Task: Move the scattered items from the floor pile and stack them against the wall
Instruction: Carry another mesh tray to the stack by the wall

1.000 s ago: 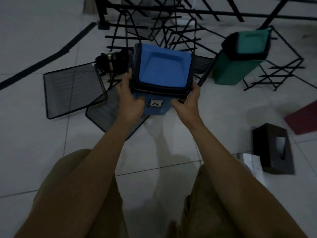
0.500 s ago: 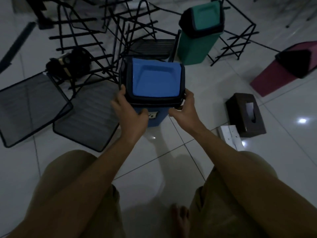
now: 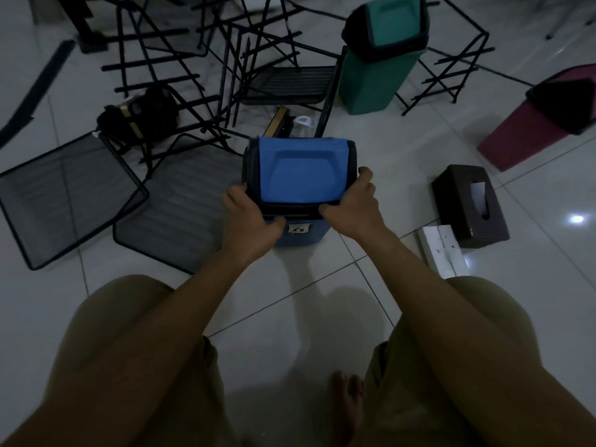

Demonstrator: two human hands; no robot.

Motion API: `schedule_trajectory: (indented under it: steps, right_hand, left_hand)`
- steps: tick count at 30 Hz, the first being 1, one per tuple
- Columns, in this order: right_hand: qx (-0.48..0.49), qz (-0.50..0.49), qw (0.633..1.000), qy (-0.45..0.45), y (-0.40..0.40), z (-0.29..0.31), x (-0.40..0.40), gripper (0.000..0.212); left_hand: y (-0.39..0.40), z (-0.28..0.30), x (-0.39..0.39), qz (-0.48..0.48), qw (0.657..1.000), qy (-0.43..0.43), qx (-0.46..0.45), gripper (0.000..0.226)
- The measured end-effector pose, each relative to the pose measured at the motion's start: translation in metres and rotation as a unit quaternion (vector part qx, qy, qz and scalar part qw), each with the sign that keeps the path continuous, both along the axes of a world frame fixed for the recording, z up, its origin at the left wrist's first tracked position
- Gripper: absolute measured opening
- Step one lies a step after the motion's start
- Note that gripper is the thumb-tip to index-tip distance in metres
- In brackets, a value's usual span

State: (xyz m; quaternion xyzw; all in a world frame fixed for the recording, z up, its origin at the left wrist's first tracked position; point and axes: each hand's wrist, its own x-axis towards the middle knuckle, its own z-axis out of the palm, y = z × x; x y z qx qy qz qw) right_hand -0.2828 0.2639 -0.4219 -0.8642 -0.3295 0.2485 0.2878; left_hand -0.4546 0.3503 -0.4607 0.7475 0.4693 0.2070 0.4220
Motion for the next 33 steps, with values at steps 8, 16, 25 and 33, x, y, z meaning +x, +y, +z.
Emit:
schedule_trajectory:
  steps: [8,16,25,33]
  right_hand:
    - [0.065,0.084,0.991,-0.08,0.01,-0.006,-0.01,0.123]
    - [0.064,0.078,0.99,-0.097,0.006,-0.001,0.021,0.119]
    - [0.049,-0.105,0.99,-0.082,-0.002,0.01,0.049,0.102]
    - [0.267,-0.023,0.906,-0.327,0.028,0.017,-0.002,0.044]
  left_hand:
    - [0.02,0.003,0.015,0.012,0.987,-0.138,-0.077,0.075]
    - [0.003,-0.004,0.022,-0.055,0.988,-0.081,-0.122,0.08]
    - [-0.012,-0.003,0.057,-0.17,0.968,-0.082,-0.163,0.063]
    - [0.008,-0.041,0.026,-0.084,0.991,-0.102,-0.035,0.049]
